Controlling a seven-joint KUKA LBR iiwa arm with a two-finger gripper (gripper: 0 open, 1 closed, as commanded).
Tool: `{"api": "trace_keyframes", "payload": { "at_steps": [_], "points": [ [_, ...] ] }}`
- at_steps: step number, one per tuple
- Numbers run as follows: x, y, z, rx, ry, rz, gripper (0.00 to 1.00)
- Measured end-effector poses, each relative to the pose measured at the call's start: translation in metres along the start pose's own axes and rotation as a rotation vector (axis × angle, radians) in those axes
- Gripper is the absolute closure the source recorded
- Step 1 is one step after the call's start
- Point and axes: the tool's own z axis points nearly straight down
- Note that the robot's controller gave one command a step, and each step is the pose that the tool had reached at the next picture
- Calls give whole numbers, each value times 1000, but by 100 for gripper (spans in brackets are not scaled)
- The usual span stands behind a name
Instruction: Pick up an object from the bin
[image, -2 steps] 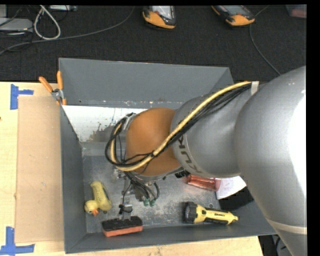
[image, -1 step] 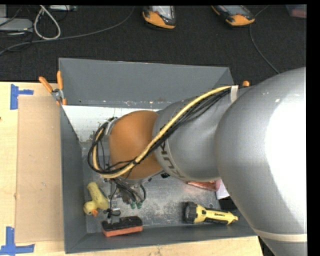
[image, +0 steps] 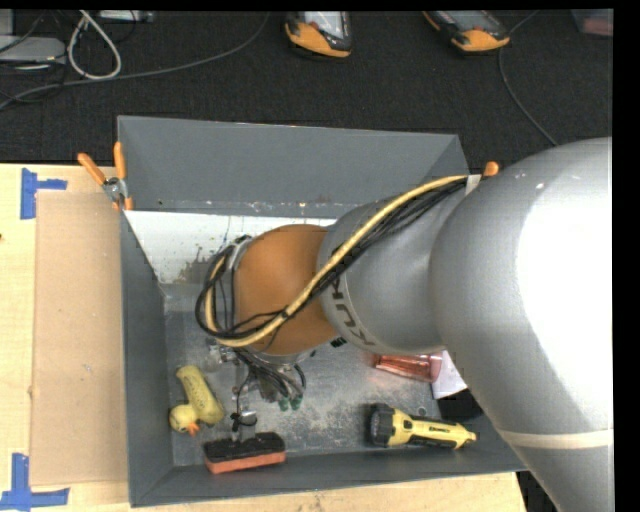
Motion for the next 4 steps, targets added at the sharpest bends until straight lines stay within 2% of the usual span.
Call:
{"api": "trace_keyframes", "payload": {
  "at_steps": [1,2,3,4],
  "points": [
    [-14,4,10,-1,-1,-35,0],
    [6,40,13,2,-4,-105,0],
    [19,45,8,-1,-42,-194,0],
    [-14,40,14,2,-14,-250,0]
  ]
}}
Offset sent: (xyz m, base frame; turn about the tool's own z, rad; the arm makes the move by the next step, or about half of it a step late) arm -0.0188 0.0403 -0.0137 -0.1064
